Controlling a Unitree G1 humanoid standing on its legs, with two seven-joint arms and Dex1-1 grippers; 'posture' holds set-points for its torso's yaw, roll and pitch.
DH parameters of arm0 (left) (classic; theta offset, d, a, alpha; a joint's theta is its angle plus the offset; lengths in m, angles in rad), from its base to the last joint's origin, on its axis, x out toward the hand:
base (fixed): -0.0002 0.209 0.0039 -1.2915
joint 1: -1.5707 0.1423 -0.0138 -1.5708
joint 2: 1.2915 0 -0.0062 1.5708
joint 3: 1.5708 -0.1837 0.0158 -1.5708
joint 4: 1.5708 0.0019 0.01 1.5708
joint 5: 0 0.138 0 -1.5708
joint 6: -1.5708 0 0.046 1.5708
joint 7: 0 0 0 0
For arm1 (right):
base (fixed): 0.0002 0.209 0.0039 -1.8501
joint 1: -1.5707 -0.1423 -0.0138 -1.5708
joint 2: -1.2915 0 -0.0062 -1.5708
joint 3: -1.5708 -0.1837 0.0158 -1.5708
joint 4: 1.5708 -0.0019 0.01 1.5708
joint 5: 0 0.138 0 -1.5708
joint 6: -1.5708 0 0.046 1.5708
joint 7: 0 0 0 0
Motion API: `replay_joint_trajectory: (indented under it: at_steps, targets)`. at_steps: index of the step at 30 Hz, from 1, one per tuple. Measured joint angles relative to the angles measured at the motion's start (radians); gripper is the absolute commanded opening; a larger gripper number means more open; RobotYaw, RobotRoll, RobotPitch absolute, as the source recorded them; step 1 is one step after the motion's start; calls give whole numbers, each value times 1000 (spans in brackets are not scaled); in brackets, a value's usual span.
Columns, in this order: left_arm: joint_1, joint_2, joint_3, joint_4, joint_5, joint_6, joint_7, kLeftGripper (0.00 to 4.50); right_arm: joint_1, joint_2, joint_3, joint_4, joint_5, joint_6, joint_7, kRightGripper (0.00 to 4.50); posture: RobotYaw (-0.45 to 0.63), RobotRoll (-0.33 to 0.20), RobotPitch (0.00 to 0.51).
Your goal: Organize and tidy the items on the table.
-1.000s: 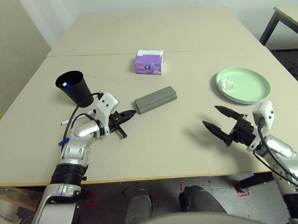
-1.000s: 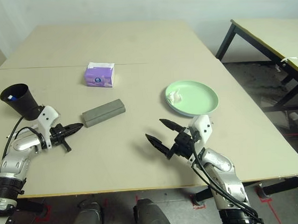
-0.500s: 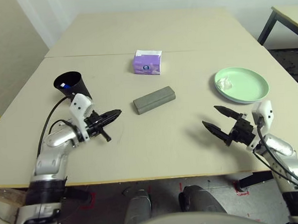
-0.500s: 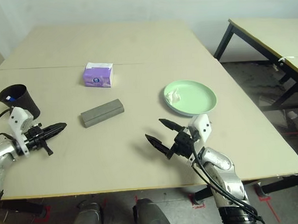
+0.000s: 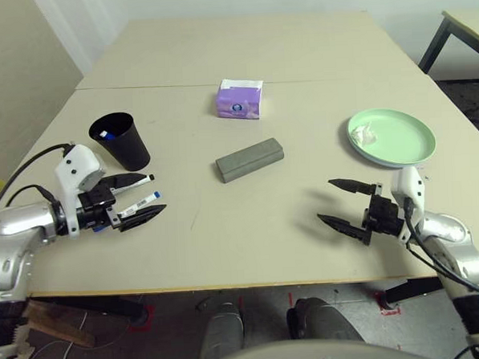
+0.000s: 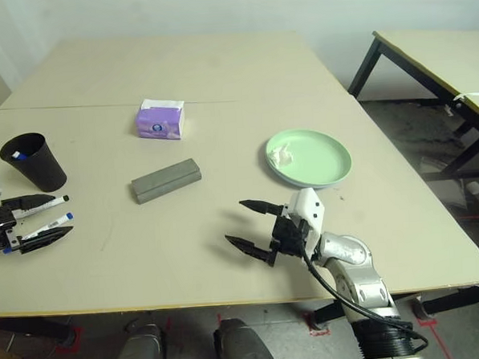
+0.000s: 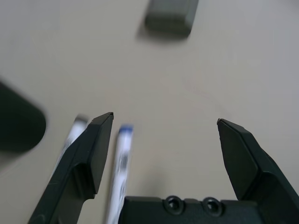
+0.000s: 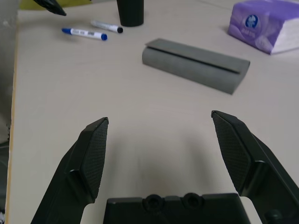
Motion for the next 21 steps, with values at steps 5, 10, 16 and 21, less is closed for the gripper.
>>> replay_joint_trajectory:
  at_steps: [5,10,16,21]
  targets:
    - [6,112,7,34,61,45,-14,4463,-9,15,21,-2,2,-4,19,4500,13,0,97]
    - [-1,127,-26,58,107,69,-9,4463,-8,12,68,-13,4,-14,83,4500,8,0,102]
    - [-21,85,-88,91,151,67,12,4463,-2,-9,89,-34,8,-24,137,4500,-2,0,103]
    - [-56,31,-126,94,184,59,46,4463,-3,-17,91,-35,7,-24,138,4500,-18,0,96]
